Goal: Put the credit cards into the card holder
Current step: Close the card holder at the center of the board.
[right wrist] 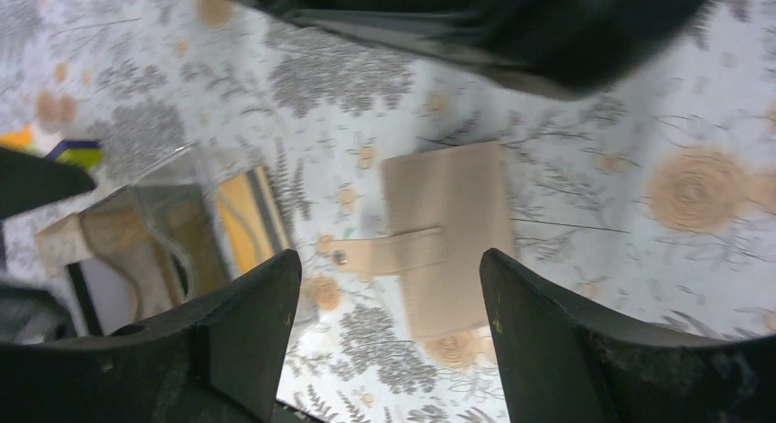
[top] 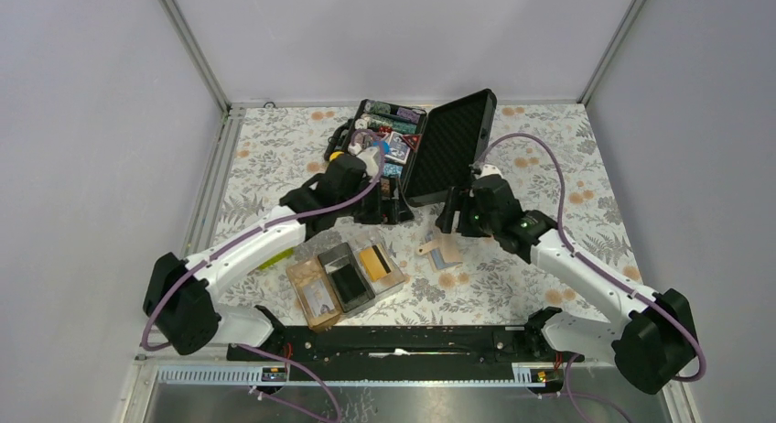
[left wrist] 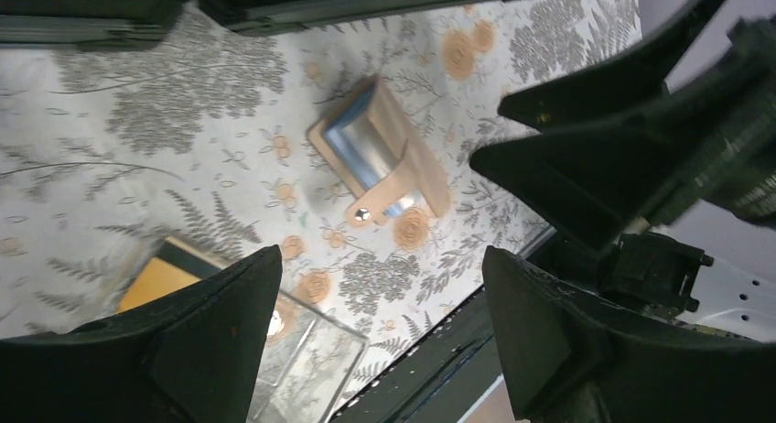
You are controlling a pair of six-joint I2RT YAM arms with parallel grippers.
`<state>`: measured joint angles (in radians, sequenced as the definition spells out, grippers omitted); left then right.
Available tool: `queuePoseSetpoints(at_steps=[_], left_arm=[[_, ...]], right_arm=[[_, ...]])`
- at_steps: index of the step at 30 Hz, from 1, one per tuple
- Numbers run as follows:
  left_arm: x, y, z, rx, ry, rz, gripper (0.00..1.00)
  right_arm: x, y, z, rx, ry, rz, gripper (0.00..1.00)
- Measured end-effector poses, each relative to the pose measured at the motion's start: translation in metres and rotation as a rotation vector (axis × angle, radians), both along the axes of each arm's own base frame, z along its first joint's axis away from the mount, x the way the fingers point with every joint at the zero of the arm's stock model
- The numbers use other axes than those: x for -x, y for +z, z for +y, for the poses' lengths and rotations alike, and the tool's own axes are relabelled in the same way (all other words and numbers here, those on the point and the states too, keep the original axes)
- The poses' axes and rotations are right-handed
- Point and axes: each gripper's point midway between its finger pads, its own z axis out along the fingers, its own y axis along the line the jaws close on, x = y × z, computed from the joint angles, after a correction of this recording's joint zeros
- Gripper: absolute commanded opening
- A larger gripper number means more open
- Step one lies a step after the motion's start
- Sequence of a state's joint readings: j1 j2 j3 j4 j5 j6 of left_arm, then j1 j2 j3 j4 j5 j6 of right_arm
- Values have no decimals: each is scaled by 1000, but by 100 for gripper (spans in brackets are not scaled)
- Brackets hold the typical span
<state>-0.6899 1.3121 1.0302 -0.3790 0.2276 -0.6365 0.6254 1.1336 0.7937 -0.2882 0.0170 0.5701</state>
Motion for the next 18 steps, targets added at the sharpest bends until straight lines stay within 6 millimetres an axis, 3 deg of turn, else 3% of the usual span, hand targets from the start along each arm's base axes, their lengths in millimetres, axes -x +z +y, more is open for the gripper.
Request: queuePoseSetpoints(at_steps=[3, 7, 13, 18], left_arm=[[7, -5, -21, 5, -33, 17, 84], [15, -23, -45, -6, -56, 57, 84], [20, -57, -66, -47, -44, 114, 84], [17, -74, -73, -61, -16, 129, 82]], right_arm=[[-5, -15, -23, 38, -53, 30, 71], [4, -47, -41, 77, -73, 102, 69], [19, -89, -53, 71, -69, 205, 68], [19, -100, -55, -4, -66, 234, 67]])
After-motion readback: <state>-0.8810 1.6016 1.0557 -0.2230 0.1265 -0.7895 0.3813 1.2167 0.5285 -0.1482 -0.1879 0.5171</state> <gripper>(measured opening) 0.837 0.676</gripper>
